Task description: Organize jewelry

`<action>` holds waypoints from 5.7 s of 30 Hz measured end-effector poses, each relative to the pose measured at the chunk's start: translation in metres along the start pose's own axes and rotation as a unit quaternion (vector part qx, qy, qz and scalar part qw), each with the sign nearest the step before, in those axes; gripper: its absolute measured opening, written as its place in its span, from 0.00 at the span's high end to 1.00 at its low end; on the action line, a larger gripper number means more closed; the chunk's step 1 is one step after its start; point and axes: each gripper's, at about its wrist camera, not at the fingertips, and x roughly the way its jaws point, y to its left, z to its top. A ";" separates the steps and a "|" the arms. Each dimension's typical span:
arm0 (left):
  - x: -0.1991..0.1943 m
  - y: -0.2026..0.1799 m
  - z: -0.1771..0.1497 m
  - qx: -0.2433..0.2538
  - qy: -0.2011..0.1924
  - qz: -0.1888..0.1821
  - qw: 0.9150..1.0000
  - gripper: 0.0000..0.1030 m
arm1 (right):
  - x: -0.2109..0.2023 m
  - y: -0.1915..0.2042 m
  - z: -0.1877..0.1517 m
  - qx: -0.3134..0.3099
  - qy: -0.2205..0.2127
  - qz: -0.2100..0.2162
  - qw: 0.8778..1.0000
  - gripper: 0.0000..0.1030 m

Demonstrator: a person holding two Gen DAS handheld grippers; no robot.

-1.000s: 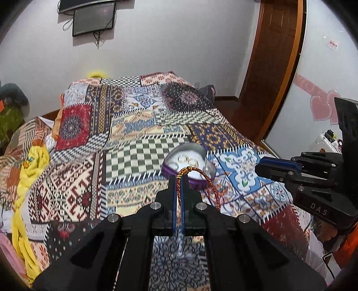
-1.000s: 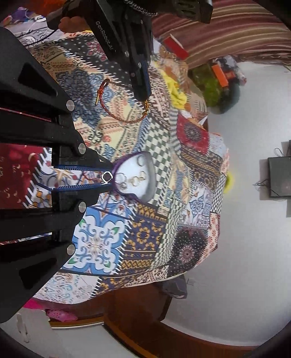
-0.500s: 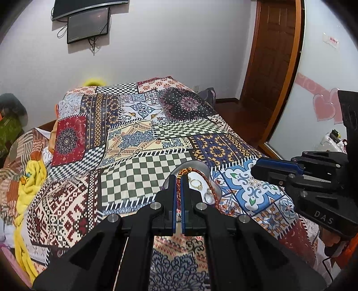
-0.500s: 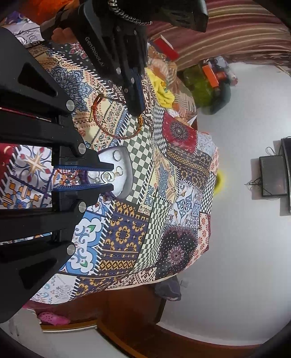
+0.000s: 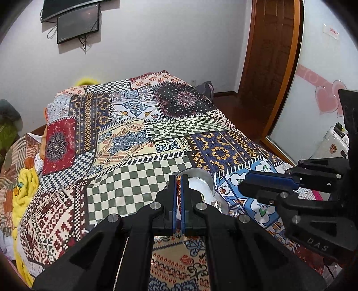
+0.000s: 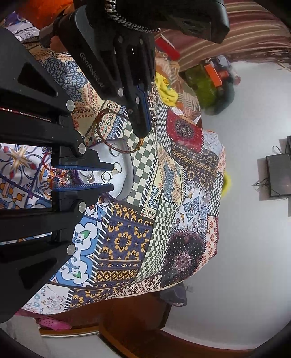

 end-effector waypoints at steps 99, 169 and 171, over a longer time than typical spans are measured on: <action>0.061 -0.067 -0.060 0.027 0.151 -0.066 0.986 0.68 | -0.013 -0.054 -0.063 0.023 0.066 -0.047 0.996 0.63; -0.078 -0.006 -0.011 -0.009 -0.034 -0.001 0.999 1.00 | -0.011 -0.008 -0.017 -0.043 0.044 -0.039 0.997 0.93; -0.083 -0.008 -0.004 -0.009 -0.044 -0.001 0.999 1.00 | -0.017 -0.008 -0.013 -0.041 0.035 -0.039 0.998 0.93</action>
